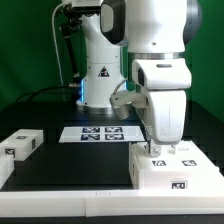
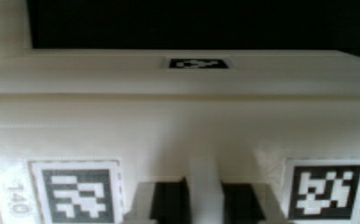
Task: Assemble cabinet
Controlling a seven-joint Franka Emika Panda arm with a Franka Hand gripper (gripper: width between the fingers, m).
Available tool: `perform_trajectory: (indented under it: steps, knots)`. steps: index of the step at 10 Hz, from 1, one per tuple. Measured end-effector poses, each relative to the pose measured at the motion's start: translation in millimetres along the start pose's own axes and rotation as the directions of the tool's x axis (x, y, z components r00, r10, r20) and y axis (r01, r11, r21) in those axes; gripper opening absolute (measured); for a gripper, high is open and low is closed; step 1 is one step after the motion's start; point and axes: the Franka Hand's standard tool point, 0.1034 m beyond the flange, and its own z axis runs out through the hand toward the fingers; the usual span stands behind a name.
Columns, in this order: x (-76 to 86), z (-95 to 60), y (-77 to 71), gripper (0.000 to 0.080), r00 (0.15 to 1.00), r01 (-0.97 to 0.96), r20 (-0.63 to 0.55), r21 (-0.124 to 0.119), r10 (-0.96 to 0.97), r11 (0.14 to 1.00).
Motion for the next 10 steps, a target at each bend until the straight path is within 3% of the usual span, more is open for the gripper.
perform_trajectory:
  steps: [2,3,4,5,6,8,10]
  knots:
    - [-0.2,0.4,-0.3,0.0071,1.0,0.0,-0.001,-0.001,0.0,1.0]
    - [-0.2,0.5,-0.5,0.0247,1.0,0.0,-0.001,-0.001,0.0,1.0]
    - [-0.2,0.6,-0.6,0.0247,1.0,0.0,-0.001,-0.001,0.0,1.0]
    - [-2.0,-0.1,-2.0,0.0447,1.0,-0.002,0.001,-0.001,0.002,1.0]
    - [-8.5,-4.5,-8.5,0.0447,1.0,-0.022,0.007,-0.008,0.022,1.0]
    - [-22.2,-20.4,-27.8,0.0764,0.995,-0.094,0.018,-0.045,0.095,0.995]
    - [-23.0,-35.0,-44.9,0.079,0.98,-0.199,-0.001,-0.101,0.2,0.975]
